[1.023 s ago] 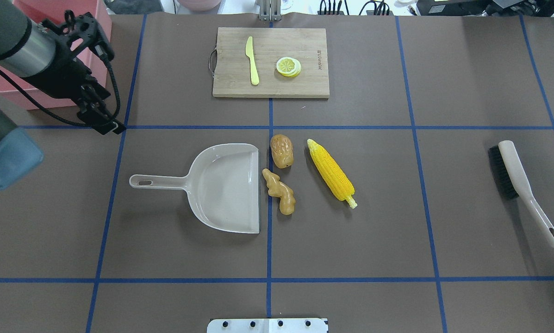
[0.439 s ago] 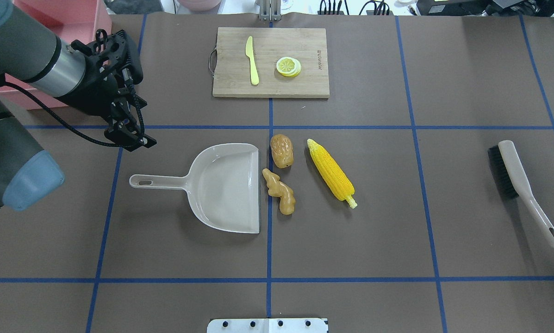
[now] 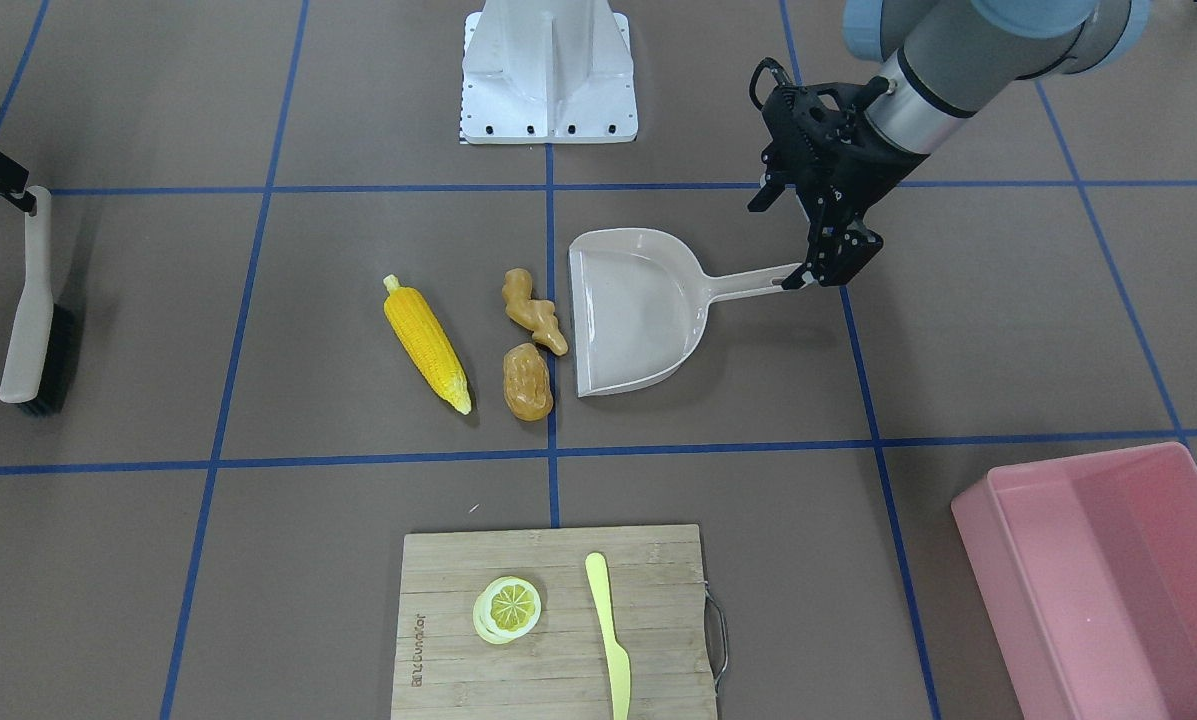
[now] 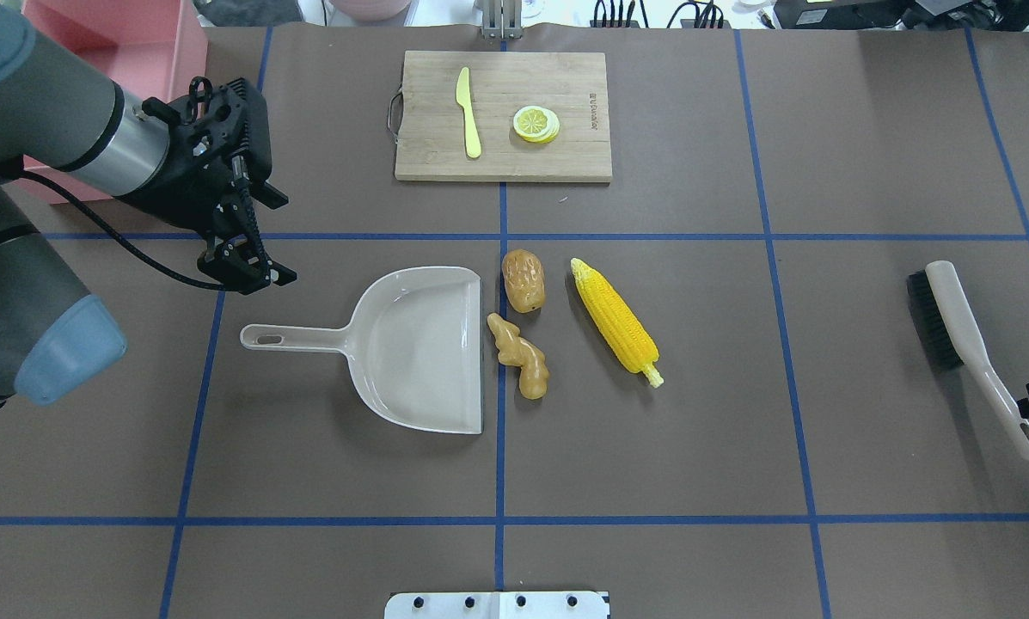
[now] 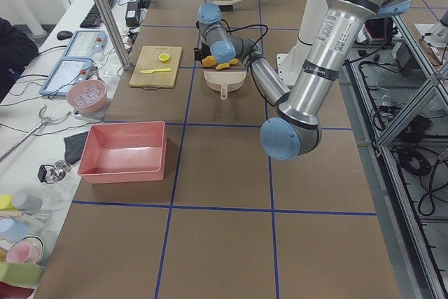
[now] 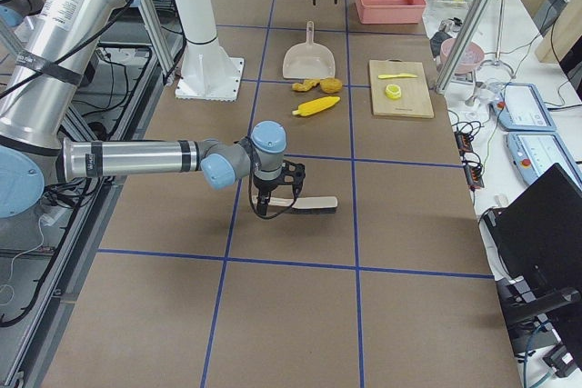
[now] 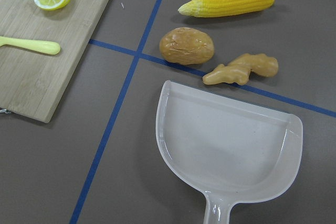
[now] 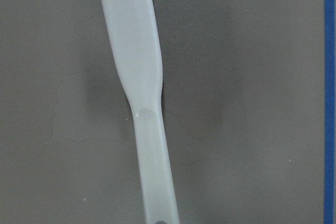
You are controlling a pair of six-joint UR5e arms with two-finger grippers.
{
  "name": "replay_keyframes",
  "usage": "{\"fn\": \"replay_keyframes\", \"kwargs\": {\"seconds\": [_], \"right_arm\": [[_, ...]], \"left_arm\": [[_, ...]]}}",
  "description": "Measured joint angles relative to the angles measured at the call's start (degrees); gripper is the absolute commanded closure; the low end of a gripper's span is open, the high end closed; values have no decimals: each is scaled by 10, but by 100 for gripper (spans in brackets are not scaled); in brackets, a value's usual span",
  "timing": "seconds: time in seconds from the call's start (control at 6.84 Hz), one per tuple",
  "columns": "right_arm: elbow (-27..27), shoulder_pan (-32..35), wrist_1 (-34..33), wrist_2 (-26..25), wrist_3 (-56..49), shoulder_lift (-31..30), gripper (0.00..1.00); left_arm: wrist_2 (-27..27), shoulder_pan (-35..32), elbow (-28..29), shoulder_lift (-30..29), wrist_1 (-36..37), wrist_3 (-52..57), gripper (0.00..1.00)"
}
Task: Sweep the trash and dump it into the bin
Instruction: 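Move the left gripper down toward the white dustpan handle, then close the left gripper on the dustpan handle while the right gripper grasps the brush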
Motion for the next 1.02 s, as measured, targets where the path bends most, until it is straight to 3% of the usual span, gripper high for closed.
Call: {"fn": "replay_keyframes", "kwargs": {"seconds": [0.44, 0.73, 1.02], "right_arm": [[-10, -37, 1, -2, 35, 20, 0], [-20, -52, 2, -4, 38, 25, 0], [-26, -58, 2, -5, 39, 27, 5]], "left_arm": [[2, 9, 29, 36, -119, -3, 2], [5, 31, 88, 68, -269, -38, 2], [22, 75, 113, 88, -360, -102, 2]]}}
